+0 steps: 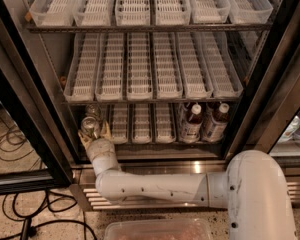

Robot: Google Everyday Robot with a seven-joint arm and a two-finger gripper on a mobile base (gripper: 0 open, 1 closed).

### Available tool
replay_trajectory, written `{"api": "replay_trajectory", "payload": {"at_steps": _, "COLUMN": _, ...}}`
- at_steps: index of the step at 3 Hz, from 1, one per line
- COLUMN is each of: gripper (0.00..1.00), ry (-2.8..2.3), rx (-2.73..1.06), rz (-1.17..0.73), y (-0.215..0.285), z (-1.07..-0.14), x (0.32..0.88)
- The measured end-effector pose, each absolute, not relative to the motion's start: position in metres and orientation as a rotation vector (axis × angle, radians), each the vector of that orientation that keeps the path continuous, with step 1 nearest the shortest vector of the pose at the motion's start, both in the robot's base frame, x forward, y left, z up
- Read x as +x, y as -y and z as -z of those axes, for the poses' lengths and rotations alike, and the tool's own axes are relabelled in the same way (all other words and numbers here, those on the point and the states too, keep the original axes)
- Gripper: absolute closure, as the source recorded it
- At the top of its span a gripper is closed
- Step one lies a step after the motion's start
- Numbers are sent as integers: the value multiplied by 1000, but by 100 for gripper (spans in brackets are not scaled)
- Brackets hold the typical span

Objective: Pick 7up can from bottom shelf of fridge

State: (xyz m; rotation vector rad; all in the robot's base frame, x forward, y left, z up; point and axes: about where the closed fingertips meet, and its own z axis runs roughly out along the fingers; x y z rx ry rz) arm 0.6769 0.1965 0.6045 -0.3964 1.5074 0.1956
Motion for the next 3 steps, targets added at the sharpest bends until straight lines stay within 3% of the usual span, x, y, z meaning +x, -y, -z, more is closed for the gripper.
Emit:
{"api": "replay_trajectory", "payload": {"at_steps": 2, "gripper": 83, "ry": -1515, "rx": -387, "rz": -206, "y": -199, "z": -602, "x": 680}}
{"api": "replay_trajectory", "payload": {"at_steps": 3, "gripper": 100, "ry": -1515, "rx": -387, "rz": -207, "y": -199, "z": -602, "x": 680}}
